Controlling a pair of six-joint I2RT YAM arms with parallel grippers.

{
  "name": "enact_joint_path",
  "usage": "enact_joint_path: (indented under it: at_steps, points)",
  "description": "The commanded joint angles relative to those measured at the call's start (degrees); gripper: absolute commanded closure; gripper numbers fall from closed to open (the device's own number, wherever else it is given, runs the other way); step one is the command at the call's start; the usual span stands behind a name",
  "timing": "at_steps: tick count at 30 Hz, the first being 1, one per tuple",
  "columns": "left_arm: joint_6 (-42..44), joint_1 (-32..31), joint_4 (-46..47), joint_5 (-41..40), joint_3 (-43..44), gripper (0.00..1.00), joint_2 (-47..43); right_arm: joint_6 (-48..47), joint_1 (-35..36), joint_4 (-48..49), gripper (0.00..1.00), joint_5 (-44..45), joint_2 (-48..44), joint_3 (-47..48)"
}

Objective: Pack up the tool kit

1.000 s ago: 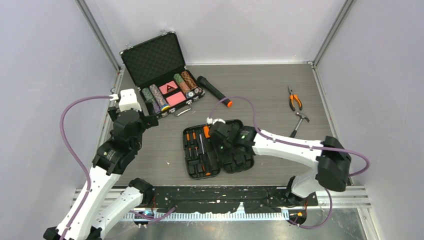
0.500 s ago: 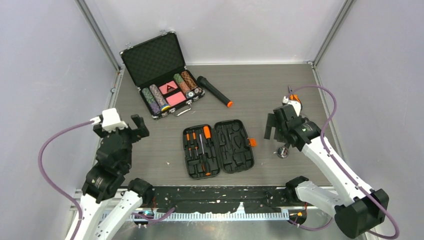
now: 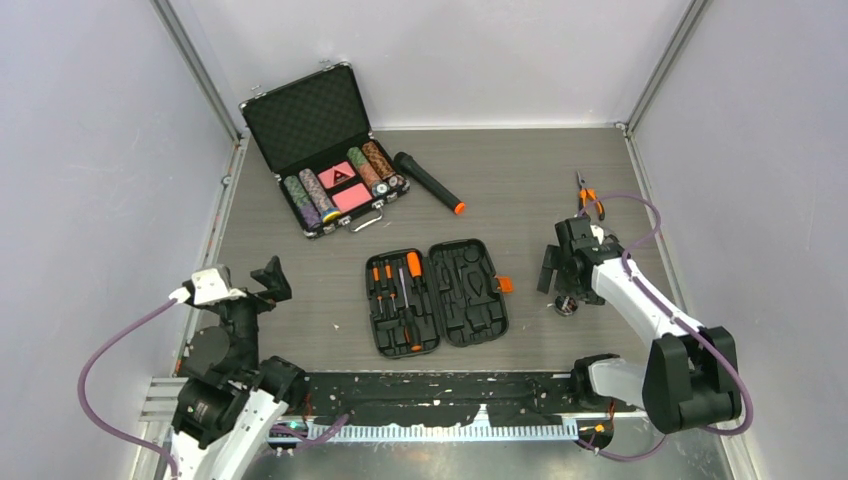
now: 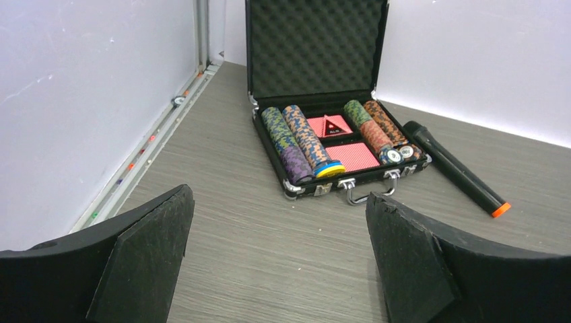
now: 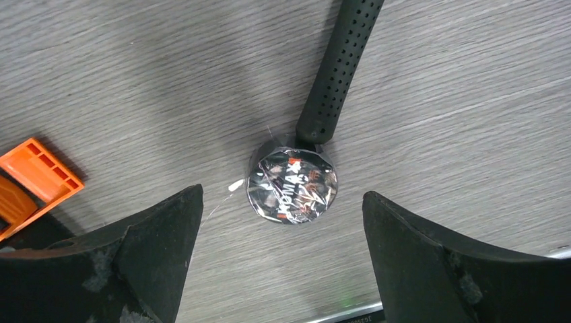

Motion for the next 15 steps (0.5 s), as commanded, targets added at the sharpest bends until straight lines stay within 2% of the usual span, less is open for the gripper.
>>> enact_joint_path:
  at_steps: [1, 7, 15]
  points:
    - [1.9, 0.2, 4.9, -2.3, -2.0, 0.0, -8.1, -0.1, -1.5, 4.5, 0.09, -2.0, 2.2, 0.1]
    - [2.2, 0.2, 5.4, -1.7, -2.3, 0.0, -8.0, 1.9, -3.7, 4.9, 0.19, -3.6, 7.6, -0.4]
    - [2.4, 0.2, 5.3, -1.6, -2.4, 0.0, -8.6, 2.2, -5.5, 4.7, 0.3, -5.1, 8.8, -0.8]
